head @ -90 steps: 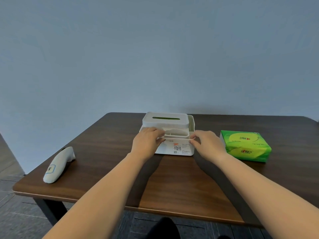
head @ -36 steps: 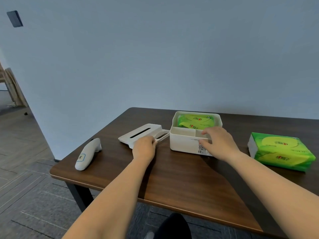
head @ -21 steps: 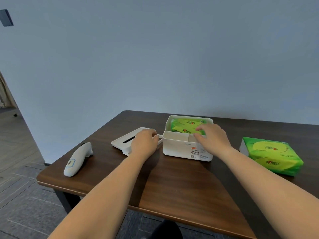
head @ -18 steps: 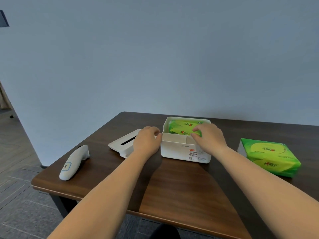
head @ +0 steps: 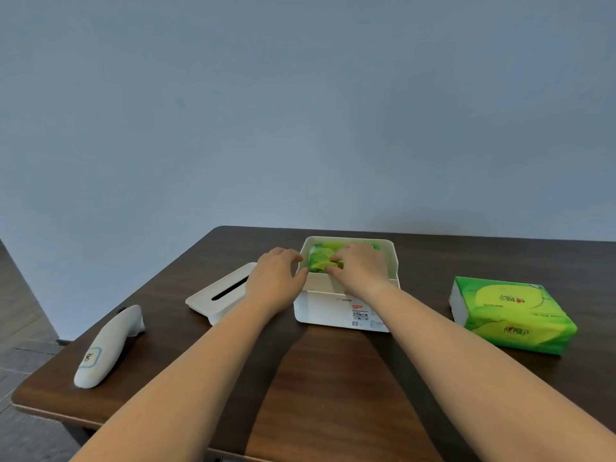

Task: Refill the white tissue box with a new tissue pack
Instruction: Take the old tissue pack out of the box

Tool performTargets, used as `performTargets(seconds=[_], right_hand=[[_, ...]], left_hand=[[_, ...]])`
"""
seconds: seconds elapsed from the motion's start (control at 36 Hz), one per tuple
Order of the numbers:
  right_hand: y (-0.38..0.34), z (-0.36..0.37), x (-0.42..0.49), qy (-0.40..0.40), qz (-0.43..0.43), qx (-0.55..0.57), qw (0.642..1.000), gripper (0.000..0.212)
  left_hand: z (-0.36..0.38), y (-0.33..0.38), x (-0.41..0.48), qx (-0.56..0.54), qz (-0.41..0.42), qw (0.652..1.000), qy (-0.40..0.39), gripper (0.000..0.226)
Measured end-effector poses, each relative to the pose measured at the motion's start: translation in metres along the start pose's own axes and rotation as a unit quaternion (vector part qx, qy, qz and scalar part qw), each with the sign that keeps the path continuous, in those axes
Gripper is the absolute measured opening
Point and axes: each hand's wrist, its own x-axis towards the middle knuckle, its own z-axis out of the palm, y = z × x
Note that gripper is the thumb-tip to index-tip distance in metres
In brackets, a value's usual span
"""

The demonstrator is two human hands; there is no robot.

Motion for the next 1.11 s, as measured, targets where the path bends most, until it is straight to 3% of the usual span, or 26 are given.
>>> performTargets(seconds=[0.19,0.33,0.44,0.81,1.11], right_hand=[[0.004,-0.006,-0.003,0.082,-0.036,-0.001,0.996,0.027],[0.018,-0.029,-0.012,0.222,-0.044,0.106,0.968,0.017],[0.044,-0.056,-0.023,0.260,-0.038,0.087,0.961,0.017],[0.161,-0.089,-0.066,0.131,0.110,-0.109,0.979,0.028],[0.204,-0.075,-0.069,0.044,0.145,-0.123,0.981,0.030]], left_hand=[[-0.005,0.000,-0.001,-0.004,-0.001,1.000,-0.008,0.033],[0.001,0.018,-0.002,-0.037,0.005,0.999,0.014,0.033],[0.009,0.041,-0.002,-0.058,0.021,0.998,0.006,0.031],[0.053,0.123,-0.003,-0.101,0.104,0.989,-0.023,0.030],[0.088,0.170,0.005,-0.110,0.166,0.978,-0.059,0.031]])
